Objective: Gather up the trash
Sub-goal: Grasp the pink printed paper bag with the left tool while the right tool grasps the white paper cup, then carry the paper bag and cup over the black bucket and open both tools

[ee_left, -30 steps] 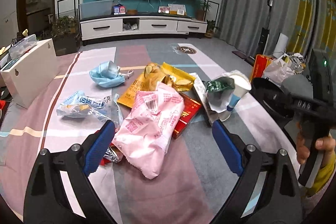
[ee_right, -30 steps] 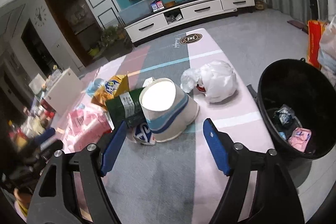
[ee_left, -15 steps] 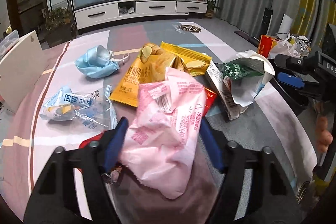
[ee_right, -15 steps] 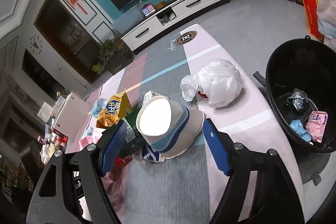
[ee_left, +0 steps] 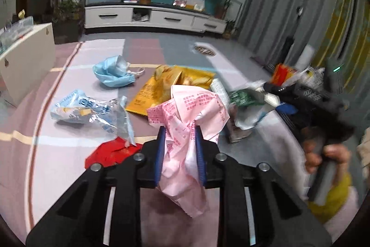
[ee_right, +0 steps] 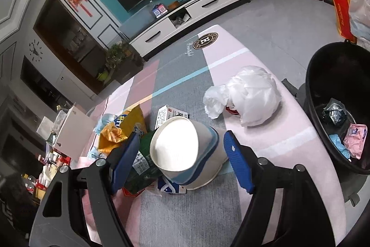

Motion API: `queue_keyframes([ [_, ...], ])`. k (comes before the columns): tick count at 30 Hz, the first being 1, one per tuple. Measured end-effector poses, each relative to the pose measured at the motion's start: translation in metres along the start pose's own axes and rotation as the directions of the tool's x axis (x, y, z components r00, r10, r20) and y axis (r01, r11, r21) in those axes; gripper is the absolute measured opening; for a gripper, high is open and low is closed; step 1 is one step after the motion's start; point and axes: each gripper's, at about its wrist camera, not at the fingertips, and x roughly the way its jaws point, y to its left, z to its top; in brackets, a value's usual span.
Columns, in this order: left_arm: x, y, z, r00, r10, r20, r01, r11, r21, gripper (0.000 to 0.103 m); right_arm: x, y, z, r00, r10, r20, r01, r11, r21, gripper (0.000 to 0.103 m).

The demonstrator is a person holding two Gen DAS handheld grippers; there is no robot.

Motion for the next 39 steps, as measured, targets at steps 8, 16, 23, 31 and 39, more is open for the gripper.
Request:
queue_keyframes([
  [8,-0.019,0.0,-0.005,0.997,-0.067,0.024,0.067,0.998,-0.021,0.026,0.014,0.005,-0.005,0.999,-0.04,-0.024,0.04,0.999,-0.009,0.058],
  [16,-0.02,-0.002,-0.006,0.996,-0.085,0.02,0.086,0.996,-0.022,0.026,0.011,0.008,-0.012,0.996,-0.087,-0.036,0.085,0.995,-0.054,0.039],
  [23,-0.026,-0.011,-0.002,0.992,-0.115,0.041,0.115,0.993,-0.005,0.026,-0.019,0.01,-0.017,0.999,-0.047,-0.006,0.046,0.996,-0.079,0.039],
  [31,-0.042,-0.036,0.0,0.987,-0.134,0.095,0.131,0.991,0.037,0.026,-0.058,-0.001,-0.018,0.999,-0.014,0.034,0.017,0.995,-0.101,0.039],
  [39,-0.041,-0.088,0.004,0.981,-0.172,0.091,0.158,0.977,0.143,0.026,-0.095,-0.033,-0.006,0.99,-0.031,0.141,0.039,0.998,-0.054,0.039],
])
